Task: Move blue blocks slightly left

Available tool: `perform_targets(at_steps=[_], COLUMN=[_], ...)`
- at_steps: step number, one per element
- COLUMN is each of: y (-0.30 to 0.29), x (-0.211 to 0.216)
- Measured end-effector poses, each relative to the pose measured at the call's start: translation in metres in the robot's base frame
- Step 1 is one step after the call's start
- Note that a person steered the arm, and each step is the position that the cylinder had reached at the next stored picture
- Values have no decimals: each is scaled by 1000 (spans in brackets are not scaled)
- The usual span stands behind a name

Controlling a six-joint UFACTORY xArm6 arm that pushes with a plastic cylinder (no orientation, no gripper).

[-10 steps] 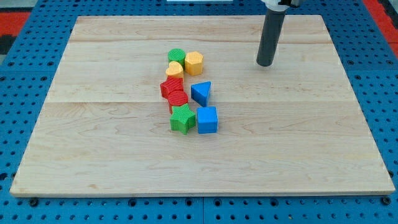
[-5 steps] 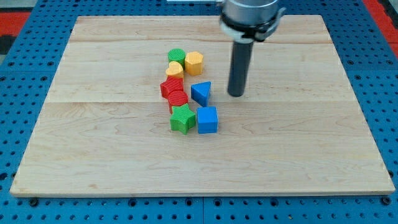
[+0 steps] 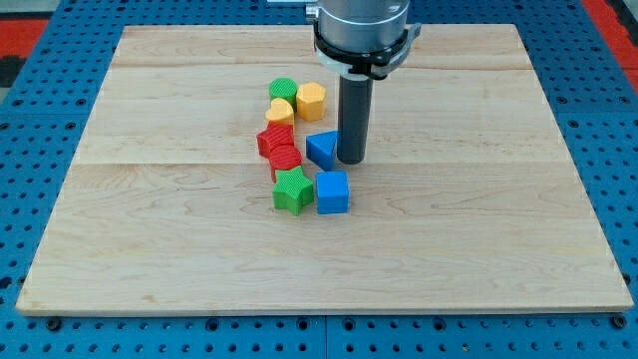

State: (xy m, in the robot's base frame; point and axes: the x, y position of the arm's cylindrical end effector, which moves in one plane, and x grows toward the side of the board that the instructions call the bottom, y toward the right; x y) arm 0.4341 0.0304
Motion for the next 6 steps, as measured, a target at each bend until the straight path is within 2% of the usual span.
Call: perform_targets(at_steps=[3, 5, 6], y=[-10, 118, 148], x=[-8, -10, -10])
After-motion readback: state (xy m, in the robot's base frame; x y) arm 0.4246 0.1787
